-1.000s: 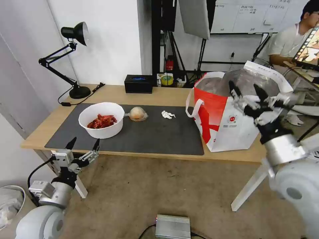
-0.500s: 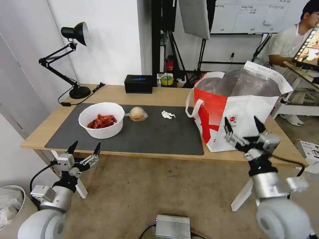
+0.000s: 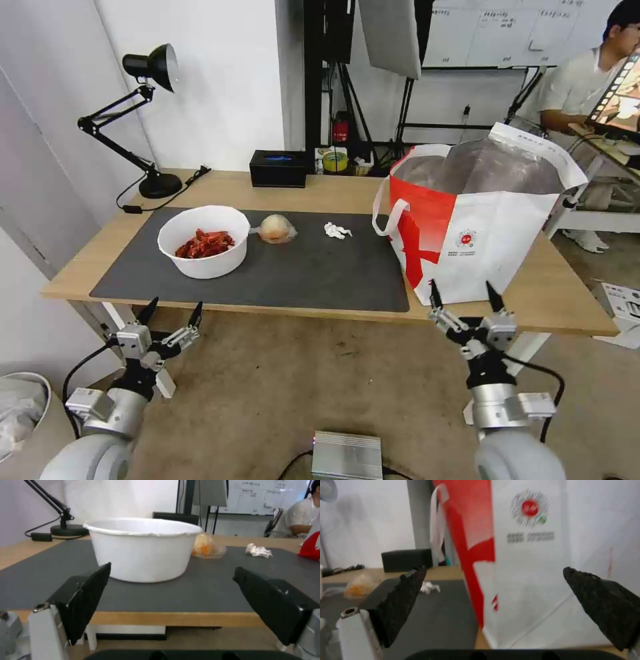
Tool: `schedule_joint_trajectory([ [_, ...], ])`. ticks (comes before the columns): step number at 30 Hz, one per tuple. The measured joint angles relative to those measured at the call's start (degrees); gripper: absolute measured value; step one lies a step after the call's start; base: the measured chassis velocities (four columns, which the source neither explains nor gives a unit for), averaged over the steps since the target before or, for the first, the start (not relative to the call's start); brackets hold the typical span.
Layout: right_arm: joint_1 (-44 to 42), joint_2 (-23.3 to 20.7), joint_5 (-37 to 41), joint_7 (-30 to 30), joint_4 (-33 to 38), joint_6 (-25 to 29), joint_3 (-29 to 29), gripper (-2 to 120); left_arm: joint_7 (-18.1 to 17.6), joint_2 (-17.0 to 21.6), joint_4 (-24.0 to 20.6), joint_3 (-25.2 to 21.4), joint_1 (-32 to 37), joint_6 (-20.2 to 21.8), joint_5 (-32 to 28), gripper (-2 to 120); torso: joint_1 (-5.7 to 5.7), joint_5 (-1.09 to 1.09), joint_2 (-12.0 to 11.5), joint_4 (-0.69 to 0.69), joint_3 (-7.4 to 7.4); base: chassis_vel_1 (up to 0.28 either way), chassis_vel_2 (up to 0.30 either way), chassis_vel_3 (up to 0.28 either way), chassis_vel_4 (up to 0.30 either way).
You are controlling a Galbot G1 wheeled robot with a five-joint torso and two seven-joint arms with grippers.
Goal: Pick up the trash from the table and place it into the takeout bag.
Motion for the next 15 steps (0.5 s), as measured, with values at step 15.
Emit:
schedule_joint_trajectory([
  [15, -1.4, 2.5, -4.0, -0.5, -2.0, 1.3, -2.2, 100, 0.5, -0.2, 0.4, 0.0, -0.4, -0.3, 1.7, 100, 0.00, 0.01, 0.0, 0.00, 0.00, 0.000, 0.000, 0.000, 0.000],
])
